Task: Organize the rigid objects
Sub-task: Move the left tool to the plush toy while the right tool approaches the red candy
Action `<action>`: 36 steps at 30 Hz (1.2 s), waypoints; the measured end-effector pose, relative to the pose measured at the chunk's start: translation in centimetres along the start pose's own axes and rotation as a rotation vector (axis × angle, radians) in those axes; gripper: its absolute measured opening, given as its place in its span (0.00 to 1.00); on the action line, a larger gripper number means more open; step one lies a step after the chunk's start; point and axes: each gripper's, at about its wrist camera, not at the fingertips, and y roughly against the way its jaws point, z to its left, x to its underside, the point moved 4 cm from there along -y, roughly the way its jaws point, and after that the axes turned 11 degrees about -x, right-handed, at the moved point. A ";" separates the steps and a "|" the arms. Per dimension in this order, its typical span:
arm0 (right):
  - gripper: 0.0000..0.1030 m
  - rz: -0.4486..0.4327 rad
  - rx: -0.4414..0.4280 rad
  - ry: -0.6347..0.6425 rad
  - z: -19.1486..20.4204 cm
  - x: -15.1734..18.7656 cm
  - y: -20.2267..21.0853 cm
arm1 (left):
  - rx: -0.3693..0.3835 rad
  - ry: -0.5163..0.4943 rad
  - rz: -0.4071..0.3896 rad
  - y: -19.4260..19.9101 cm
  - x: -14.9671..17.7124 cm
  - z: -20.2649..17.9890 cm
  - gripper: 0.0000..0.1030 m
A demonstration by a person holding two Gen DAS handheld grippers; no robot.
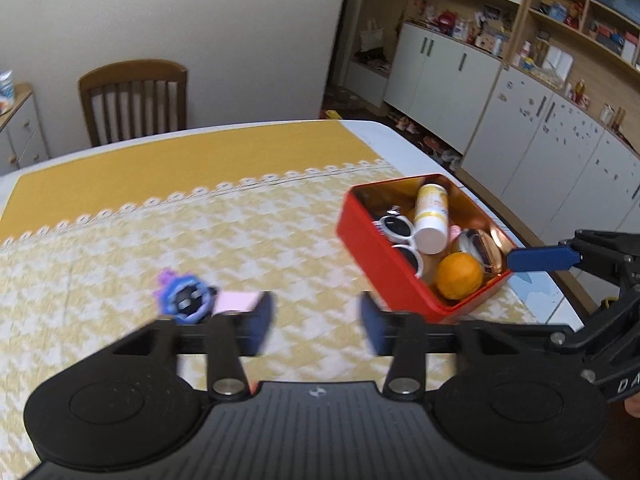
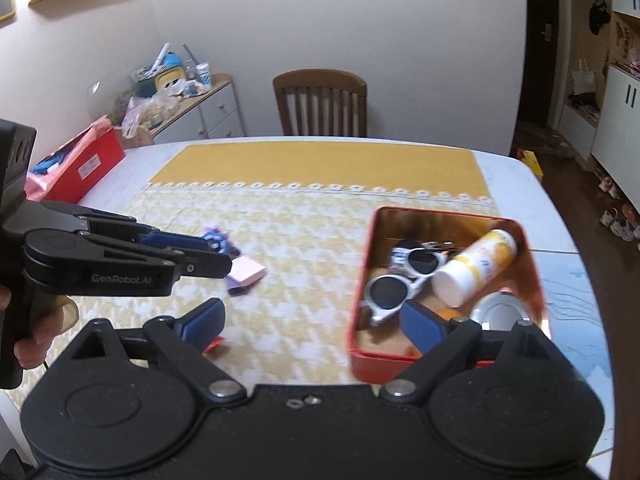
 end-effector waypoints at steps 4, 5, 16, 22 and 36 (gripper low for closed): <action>0.92 0.022 -0.018 0.026 2.5 0.5 -1.6 | -0.011 0.042 0.001 0.4 1.1 2.7 0.69; 0.93 0.028 -0.023 0.033 3.1 0.7 -2.0 | -0.018 0.048 0.001 0.4 1.3 3.3 0.70; 0.99 0.086 -0.057 0.063 7.9 2.1 -6.5 | -0.098 0.080 -0.058 -1.2 1.7 8.3 0.80; 0.99 0.115 -0.033 0.065 8.4 2.3 -9.1 | -0.101 0.063 -0.051 -4.0 1.2 9.2 0.80; 0.78 0.197 -0.028 0.055 8.3 3.5 -13.9 | -0.098 0.060 0.014 -9.5 0.8 9.1 0.80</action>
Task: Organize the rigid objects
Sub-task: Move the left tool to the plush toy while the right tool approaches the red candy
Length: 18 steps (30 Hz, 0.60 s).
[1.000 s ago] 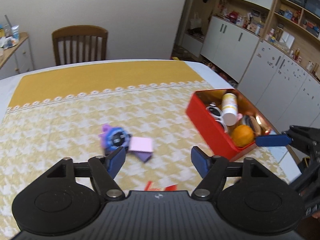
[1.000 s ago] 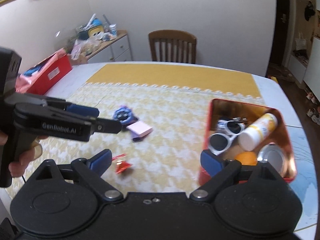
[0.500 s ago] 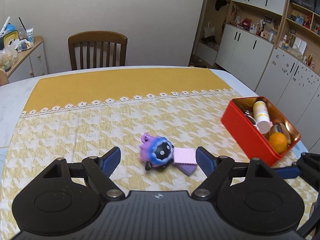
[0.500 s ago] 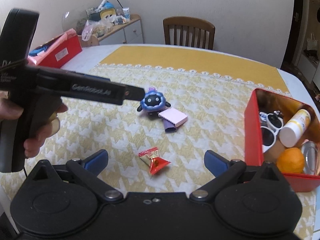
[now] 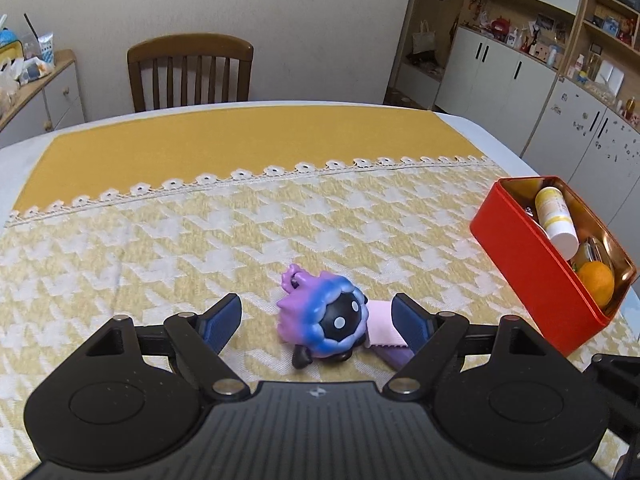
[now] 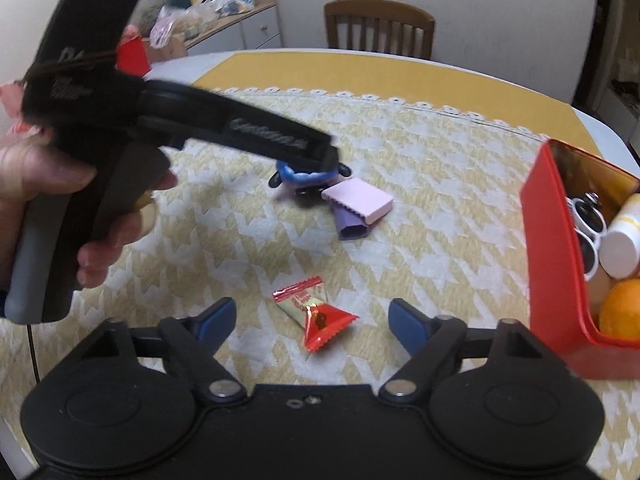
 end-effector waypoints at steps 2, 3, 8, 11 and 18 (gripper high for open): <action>0.73 0.014 0.005 0.025 0.1 -0.2 -0.5 | 0.007 -0.005 0.001 -0.3 0.0 -0.2 0.80; 0.71 0.021 0.002 0.033 0.1 -0.3 -0.7 | 0.011 -0.011 0.002 -0.4 0.0 -0.2 0.80; 0.60 0.045 -0.005 0.050 -0.1 -0.1 -1.3 | 0.023 -0.001 0.018 -1.4 -0.1 0.1 0.80; 0.51 0.054 -0.011 0.040 -0.3 0.1 -1.6 | 0.047 0.018 0.034 -1.8 -0.1 0.4 0.79; 0.43 0.048 0.010 0.065 -0.2 0.4 -1.5 | 0.051 -0.023 0.045 -2.0 0.1 -0.2 0.57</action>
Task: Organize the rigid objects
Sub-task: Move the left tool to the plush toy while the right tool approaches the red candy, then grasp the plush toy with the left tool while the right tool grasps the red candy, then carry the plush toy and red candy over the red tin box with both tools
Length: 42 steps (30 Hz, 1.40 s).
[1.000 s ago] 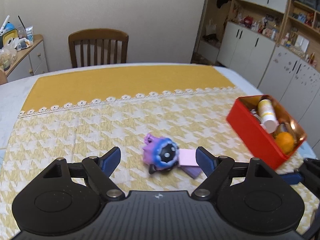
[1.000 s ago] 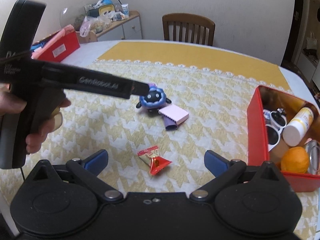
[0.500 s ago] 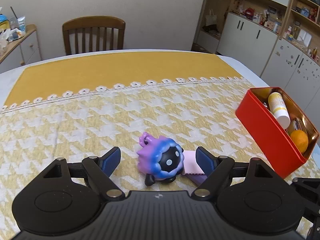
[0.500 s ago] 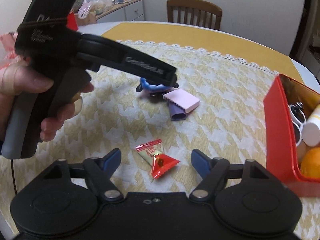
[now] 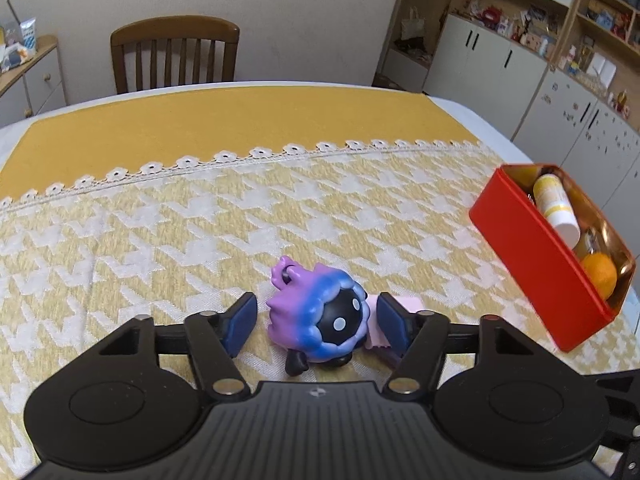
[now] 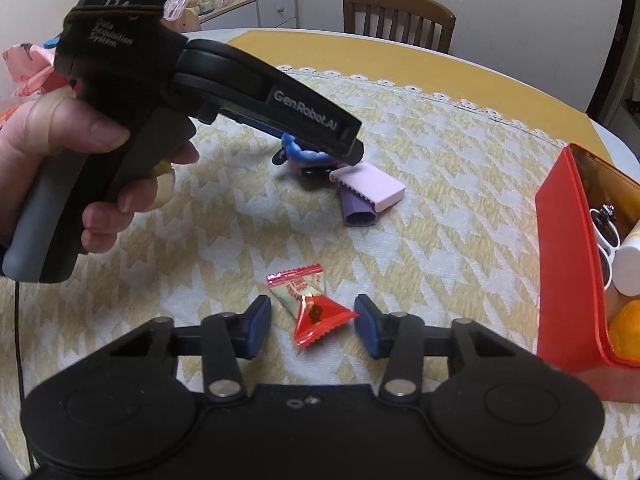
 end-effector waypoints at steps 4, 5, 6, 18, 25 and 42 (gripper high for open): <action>0.37 -0.001 0.012 0.006 0.0 0.0 0.1 | 0.000 -0.012 -0.003 0.0 0.0 -0.3 0.52; 0.34 -0.002 0.016 0.006 0.0 0.0 0.1 | 0.000 -0.011 -0.003 0.0 0.0 -0.3 0.52; 0.33 -0.004 0.019 0.005 0.0 0.0 0.1 | -0.001 -0.010 -0.003 0.0 0.0 -0.3 0.51; 0.28 -0.048 0.069 -0.047 -0.3 0.2 1.9 | -0.027 0.065 0.020 1.6 0.3 1.3 0.51; 0.29 -0.100 0.082 -0.087 -0.9 0.1 5.5 | -0.040 0.116 0.026 4.1 0.3 2.4 0.51; 0.29 -0.236 0.153 -0.118 -4.5 0.2 14.3 | 0.069 0.063 -0.048 11.7 -1.3 -3.5 0.51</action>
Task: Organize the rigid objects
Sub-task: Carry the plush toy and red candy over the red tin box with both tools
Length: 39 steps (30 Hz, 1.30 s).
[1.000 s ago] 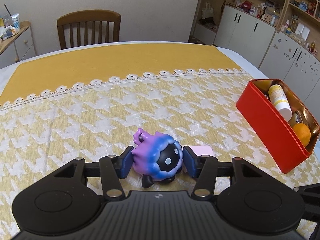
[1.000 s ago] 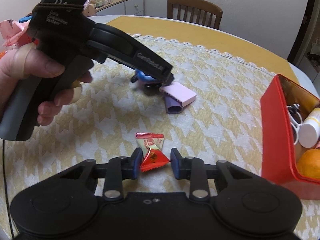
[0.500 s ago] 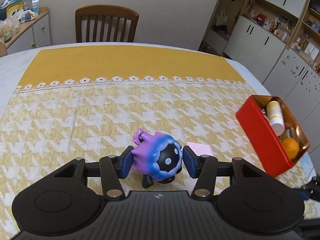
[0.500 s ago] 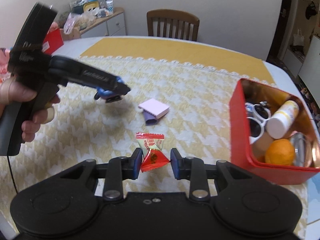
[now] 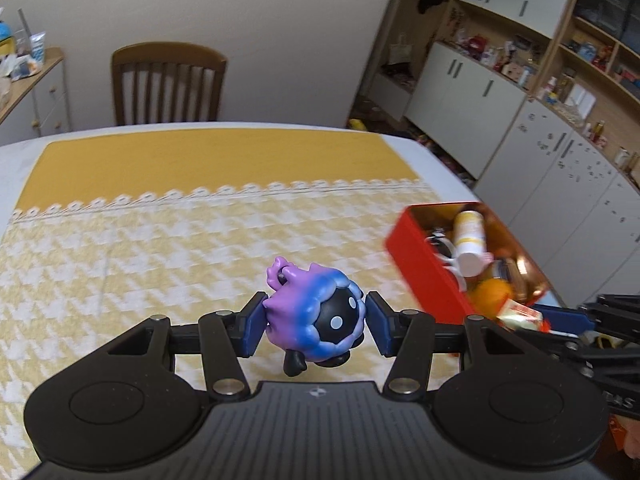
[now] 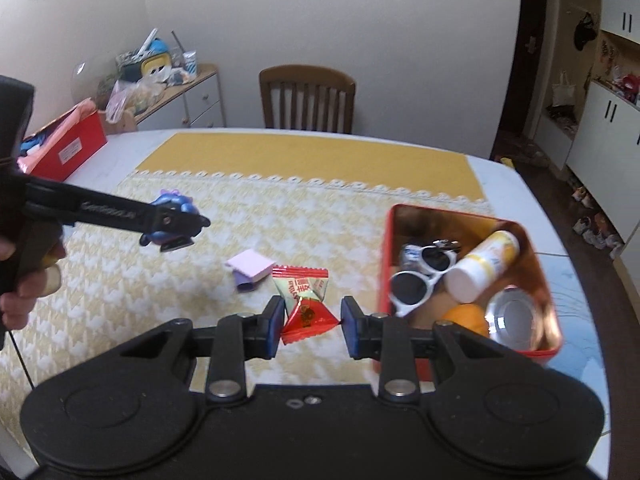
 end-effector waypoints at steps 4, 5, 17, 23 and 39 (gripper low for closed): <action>0.29 -0.012 0.019 -0.021 -2.0 0.1 1.0 | 0.035 -0.027 -0.009 0.5 -0.6 -2.8 0.51; 0.29 -0.014 0.027 -0.025 -2.5 0.1 1.2 | 0.041 -0.033 -0.010 0.5 -0.8 -3.6 0.51; 0.29 -0.037 0.086 -0.066 -9.0 1.1 2.9 | 0.085 -0.087 0.008 -2.1 -2.1 -11.4 0.51; 0.29 -0.028 0.117 -0.067 -12.4 1.6 2.6 | 0.087 -0.132 0.045 -5.0 -2.5 -15.2 0.51; 0.28 0.032 0.094 -0.057 -16.8 1.5 -0.6 | 0.023 -0.175 0.113 -12.5 -4.0 -19.8 0.51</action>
